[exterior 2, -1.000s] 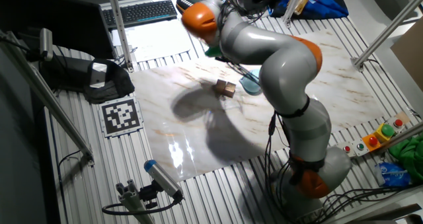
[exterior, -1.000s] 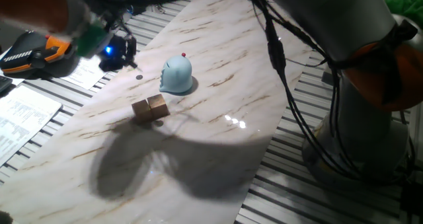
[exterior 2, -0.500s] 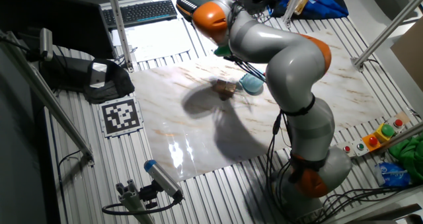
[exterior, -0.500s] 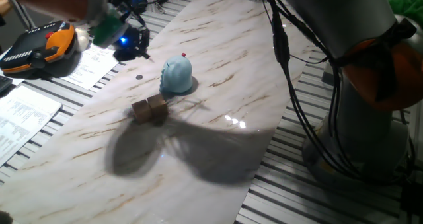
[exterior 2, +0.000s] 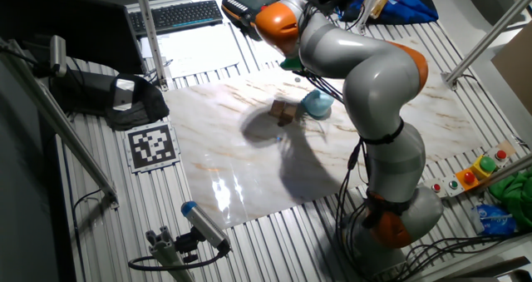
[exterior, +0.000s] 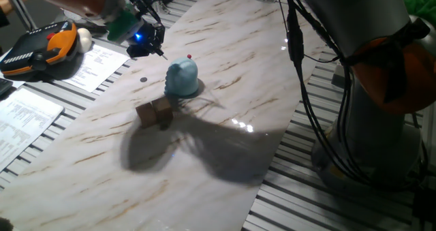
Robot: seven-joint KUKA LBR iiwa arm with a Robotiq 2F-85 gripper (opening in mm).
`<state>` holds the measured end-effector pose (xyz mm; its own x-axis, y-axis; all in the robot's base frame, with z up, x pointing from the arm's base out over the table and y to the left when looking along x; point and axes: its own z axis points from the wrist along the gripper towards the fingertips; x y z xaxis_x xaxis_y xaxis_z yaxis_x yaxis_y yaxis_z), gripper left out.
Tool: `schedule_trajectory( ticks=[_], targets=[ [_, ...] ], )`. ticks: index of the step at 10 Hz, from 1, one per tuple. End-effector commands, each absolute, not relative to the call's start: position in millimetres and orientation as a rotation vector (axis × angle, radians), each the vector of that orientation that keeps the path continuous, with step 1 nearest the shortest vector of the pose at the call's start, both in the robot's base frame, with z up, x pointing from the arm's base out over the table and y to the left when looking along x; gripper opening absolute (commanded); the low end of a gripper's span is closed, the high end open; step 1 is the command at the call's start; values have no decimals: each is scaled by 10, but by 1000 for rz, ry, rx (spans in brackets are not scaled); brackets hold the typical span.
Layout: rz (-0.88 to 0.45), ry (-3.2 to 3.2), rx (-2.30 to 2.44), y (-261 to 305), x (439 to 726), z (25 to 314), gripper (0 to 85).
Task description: Drop coins into a piggy bank
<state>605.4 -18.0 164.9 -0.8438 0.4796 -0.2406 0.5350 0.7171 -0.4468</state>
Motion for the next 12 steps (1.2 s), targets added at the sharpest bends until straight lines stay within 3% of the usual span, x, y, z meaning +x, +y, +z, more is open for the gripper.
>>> schedule_trajectory(
  ticks=[1,12],
  targets=[
    [-784,2806,842,-181,6060,1644,0],
    [-773,2781,895,-244,6033,1470,0]
  ],
)
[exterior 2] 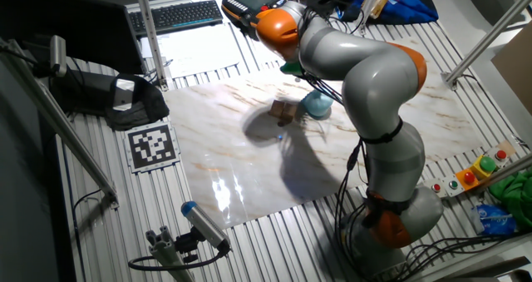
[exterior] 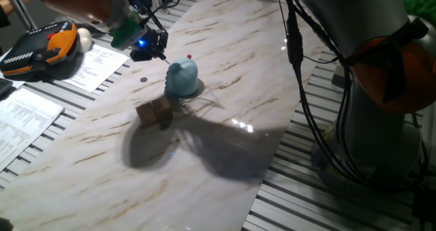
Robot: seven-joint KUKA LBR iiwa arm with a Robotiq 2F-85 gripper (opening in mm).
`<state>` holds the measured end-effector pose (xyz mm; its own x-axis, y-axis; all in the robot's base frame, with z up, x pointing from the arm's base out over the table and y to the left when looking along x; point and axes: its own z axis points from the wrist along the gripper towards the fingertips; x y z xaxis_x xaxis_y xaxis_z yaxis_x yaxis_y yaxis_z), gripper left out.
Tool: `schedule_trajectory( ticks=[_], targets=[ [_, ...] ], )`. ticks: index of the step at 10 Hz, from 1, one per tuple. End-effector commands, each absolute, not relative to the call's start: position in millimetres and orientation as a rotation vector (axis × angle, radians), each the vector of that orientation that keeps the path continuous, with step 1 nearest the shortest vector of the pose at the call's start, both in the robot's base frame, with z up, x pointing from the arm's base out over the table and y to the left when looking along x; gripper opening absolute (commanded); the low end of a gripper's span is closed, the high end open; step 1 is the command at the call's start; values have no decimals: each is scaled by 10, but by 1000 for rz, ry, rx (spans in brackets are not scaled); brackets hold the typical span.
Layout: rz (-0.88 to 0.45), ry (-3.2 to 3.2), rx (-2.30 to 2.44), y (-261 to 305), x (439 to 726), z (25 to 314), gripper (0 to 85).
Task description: Drop coins into a piggy bank
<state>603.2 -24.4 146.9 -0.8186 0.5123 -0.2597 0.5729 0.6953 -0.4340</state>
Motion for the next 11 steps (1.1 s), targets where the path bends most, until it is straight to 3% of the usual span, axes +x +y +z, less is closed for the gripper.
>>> schedule_trajectory(
  ticks=[1,11],
  targets=[
    [-771,2781,897,-248,6026,1463,0],
    [-765,2747,996,-263,5992,1430,0]
  ],
)
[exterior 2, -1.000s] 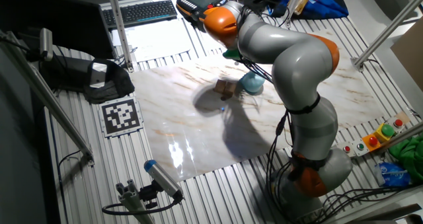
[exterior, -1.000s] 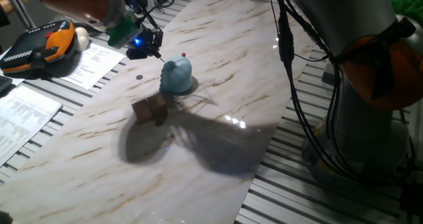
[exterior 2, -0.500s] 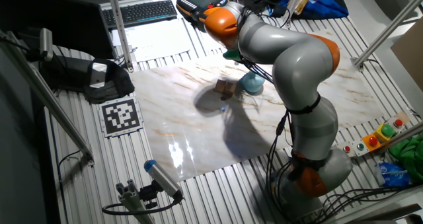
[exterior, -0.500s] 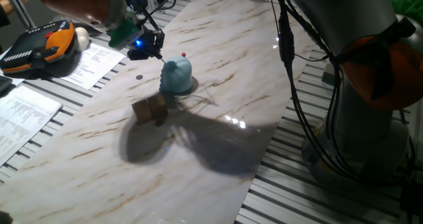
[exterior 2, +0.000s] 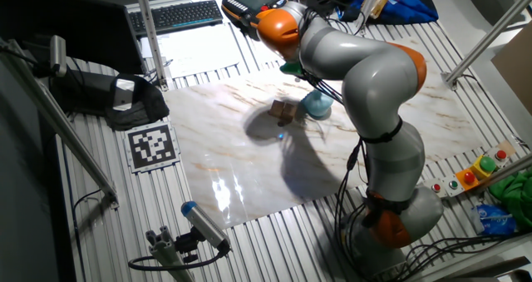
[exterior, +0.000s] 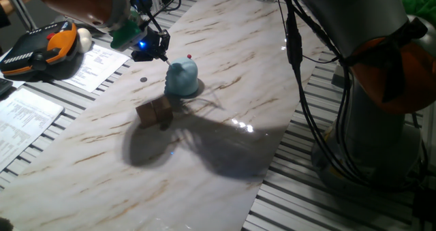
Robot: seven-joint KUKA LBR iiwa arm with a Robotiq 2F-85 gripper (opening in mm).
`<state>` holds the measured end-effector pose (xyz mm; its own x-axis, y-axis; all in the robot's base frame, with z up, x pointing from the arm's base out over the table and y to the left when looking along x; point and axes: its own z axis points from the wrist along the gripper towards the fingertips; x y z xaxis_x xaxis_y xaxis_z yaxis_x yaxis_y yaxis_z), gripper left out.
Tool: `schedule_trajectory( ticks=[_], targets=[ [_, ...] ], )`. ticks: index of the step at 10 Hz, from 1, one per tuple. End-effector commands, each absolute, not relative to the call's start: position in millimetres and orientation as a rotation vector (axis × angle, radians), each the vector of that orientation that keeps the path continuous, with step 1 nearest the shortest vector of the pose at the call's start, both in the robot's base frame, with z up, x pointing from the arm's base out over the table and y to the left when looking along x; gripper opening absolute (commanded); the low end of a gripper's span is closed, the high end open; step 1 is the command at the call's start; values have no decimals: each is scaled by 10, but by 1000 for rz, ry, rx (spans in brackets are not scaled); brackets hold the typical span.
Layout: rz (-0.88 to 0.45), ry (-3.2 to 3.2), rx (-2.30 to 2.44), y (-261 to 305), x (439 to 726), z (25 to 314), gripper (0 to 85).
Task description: Drop coins into a piggy bank
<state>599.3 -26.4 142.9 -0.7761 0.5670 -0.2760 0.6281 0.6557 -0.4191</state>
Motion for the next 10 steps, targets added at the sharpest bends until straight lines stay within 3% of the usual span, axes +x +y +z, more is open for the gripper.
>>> schedule_trajectory(
  ticks=[1,10],
  targets=[
    [-763,2748,996,-265,5989,1427,0],
    [-743,2751,1008,-269,5947,1374,0]
  ],
)
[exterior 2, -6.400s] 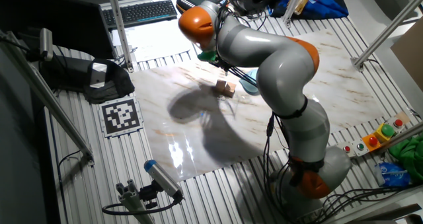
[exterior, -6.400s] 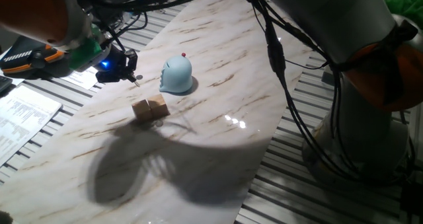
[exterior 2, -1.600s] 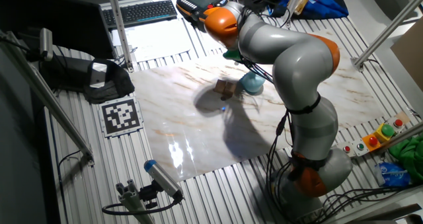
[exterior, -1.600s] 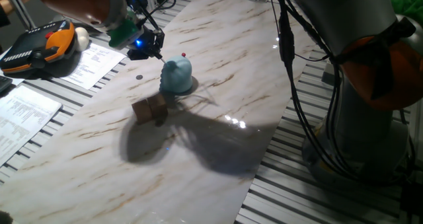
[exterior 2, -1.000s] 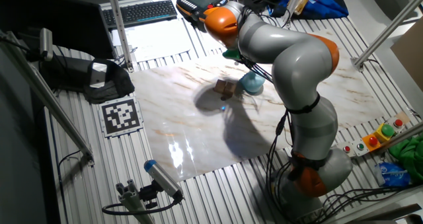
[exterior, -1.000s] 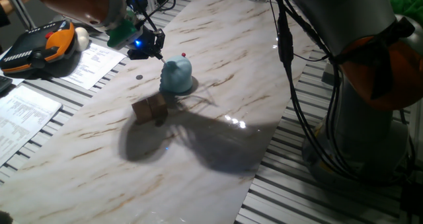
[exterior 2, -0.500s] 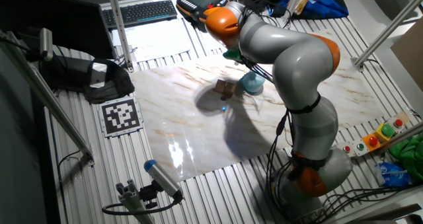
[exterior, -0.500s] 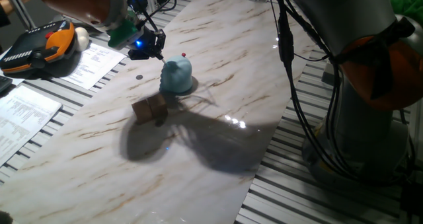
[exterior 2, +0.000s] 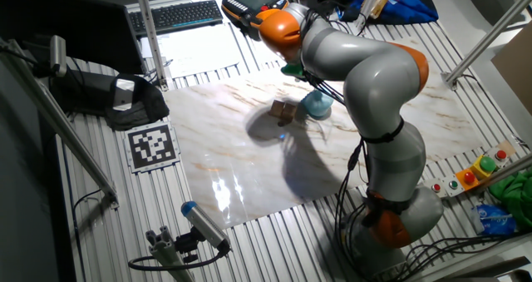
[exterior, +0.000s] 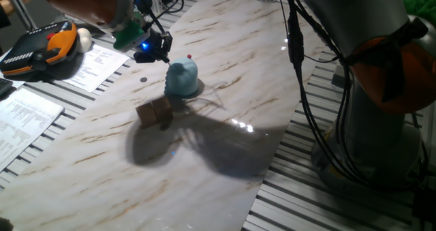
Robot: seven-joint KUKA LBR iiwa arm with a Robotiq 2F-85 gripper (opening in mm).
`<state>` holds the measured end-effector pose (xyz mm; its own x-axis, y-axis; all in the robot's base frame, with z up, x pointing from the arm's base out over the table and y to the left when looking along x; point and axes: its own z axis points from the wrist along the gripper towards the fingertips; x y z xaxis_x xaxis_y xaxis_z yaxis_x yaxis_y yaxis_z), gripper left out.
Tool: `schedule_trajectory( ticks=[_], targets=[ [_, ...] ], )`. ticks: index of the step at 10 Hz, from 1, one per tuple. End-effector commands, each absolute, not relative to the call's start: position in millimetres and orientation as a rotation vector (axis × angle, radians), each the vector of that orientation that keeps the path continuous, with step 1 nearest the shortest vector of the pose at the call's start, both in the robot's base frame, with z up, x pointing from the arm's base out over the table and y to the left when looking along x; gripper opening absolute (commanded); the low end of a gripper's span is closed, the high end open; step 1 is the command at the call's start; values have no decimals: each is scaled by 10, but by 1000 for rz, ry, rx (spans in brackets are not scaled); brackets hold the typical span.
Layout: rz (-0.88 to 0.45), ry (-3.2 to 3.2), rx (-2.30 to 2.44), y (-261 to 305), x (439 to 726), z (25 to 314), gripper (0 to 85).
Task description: Drop coins into a piggy bank
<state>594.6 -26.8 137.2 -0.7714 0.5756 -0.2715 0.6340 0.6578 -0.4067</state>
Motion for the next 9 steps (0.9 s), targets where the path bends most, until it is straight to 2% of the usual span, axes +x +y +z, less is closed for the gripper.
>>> schedule_trajectory(
  ticks=[1,9],
  targets=[
    [-743,2751,1008,-269,5946,1370,0],
    [-731,2745,1012,-287,5912,1305,0]
  ],
)
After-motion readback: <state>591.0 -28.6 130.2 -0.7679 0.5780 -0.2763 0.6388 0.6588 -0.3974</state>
